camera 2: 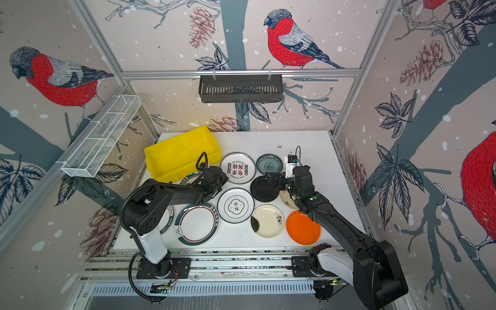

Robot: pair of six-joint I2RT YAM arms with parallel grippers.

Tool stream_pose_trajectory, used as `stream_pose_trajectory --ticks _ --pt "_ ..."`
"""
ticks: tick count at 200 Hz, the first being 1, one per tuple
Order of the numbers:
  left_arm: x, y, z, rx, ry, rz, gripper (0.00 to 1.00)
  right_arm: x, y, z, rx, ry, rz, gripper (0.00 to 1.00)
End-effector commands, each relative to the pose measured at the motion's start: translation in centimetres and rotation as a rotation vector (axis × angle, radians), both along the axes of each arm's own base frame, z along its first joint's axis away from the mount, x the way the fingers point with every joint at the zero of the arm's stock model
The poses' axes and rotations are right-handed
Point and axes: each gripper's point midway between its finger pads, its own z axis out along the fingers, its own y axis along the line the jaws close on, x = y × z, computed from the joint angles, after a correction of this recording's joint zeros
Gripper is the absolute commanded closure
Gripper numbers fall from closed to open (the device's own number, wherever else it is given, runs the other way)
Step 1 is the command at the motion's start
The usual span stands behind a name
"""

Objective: Place the plates into the plastic bin on the countertop
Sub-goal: Pick up the plate from the top-center of the table.

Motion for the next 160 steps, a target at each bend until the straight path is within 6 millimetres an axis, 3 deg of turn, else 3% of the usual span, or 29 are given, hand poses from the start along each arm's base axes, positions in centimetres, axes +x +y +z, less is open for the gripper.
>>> stream_pose_trajectory --ticks 1,72,141,160 --pt "-0.5 0.9 0.1 0.091 0.014 -0.021 1.00 0.2 -0.1 0.2 -0.004 -0.014 -0.006 0.00" --pt "-0.2 0.7 6.5 0.024 -0.177 -0.067 1.00 0.3 -0.2 0.2 -0.007 -0.018 -0.012 0.00" --pt "0.3 1.9 12.7 0.022 -0.314 -0.085 1.00 0.3 0.1 0.5 0.012 -0.027 -0.004 0.00" --pt "0.6 3.1 14.4 0.014 -0.343 -0.057 1.00 0.3 0.1 0.6 0.014 -0.028 0.000 0.00"
